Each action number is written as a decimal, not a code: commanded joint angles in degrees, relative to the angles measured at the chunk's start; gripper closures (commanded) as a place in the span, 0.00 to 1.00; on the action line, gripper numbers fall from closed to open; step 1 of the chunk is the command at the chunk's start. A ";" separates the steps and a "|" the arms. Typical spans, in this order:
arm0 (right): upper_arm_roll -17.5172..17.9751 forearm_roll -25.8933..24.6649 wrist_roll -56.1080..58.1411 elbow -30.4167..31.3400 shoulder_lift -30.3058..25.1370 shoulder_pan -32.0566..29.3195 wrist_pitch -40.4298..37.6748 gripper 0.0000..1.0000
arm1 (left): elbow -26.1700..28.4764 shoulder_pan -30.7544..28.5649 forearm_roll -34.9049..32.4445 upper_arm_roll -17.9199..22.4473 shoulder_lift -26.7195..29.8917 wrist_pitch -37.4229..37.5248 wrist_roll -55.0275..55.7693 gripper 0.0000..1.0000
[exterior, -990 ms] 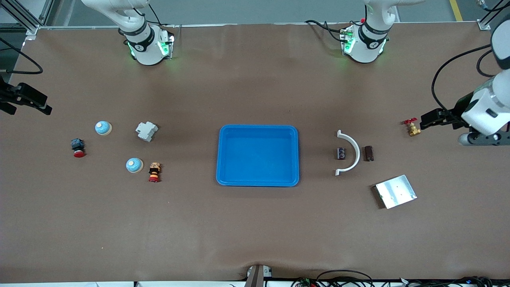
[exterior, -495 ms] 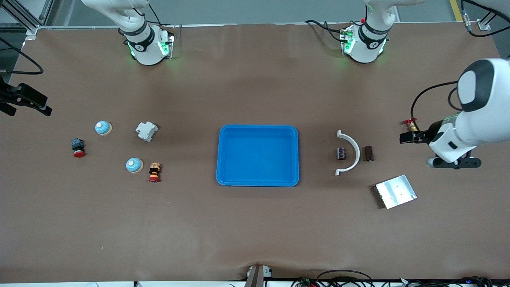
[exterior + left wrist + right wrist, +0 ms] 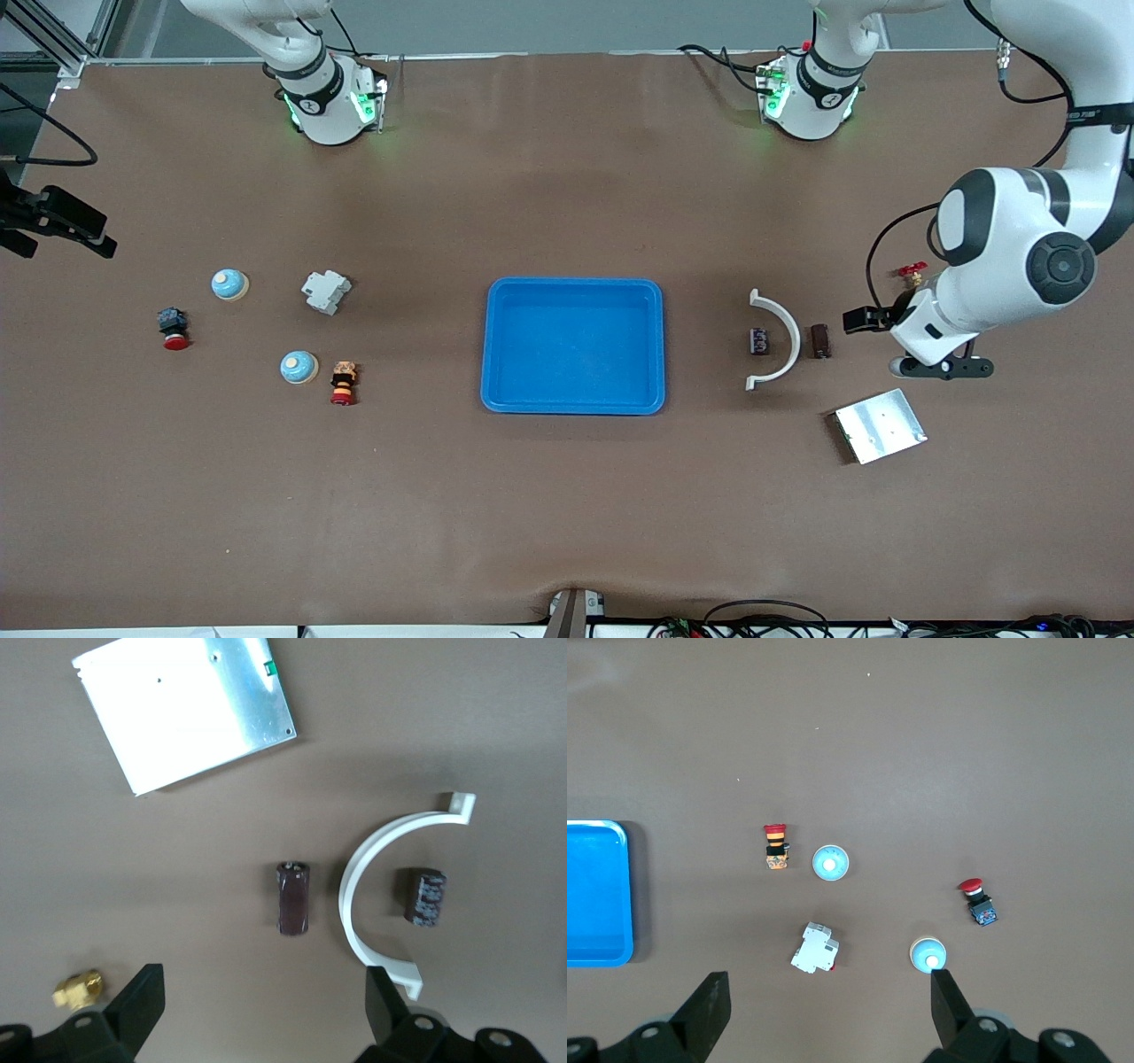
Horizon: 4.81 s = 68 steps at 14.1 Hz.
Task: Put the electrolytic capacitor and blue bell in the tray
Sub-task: 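Reach the left gripper to the brown capacitor beside the white clip, then grasp the capacitor with the left gripper while the right gripper reaches the bell, then carry the capacitor to the tray while the right gripper grasps the bell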
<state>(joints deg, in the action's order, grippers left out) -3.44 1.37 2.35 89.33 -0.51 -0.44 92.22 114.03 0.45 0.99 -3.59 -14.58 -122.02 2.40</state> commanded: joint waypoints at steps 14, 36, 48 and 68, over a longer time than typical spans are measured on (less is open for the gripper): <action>0.10 0.48 -0.33 10.77 -0.37 1.40 5.86 0.00 | 10.25 0.69 -0.81 0.16 -10.11 -22.46 3.93 0.00; 0.10 0.57 -7.36 42.93 -0.28 5.80 43.37 0.00 | 8.93 1.04 -0.81 0.07 -7.40 -23.26 7.36 1.00; 0.10 0.39 -6.92 44.98 14.73 6.33 64.93 0.00 | -7.76 3.50 0.07 -14.15 -2.11 2.49 44.58 1.00; 0.10 0.04 -3.41 36.80 25.82 5.54 68.62 0.00 | -19.82 21.52 -4.07 -14.69 -25.58 -5.59 68.43 1.00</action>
<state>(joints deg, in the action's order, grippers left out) -3.15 1.29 -1.87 127.36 24.41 5.12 160.75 95.86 20.33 -1.48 -18.85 -38.95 -127.11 67.49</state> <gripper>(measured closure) 0.000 0.656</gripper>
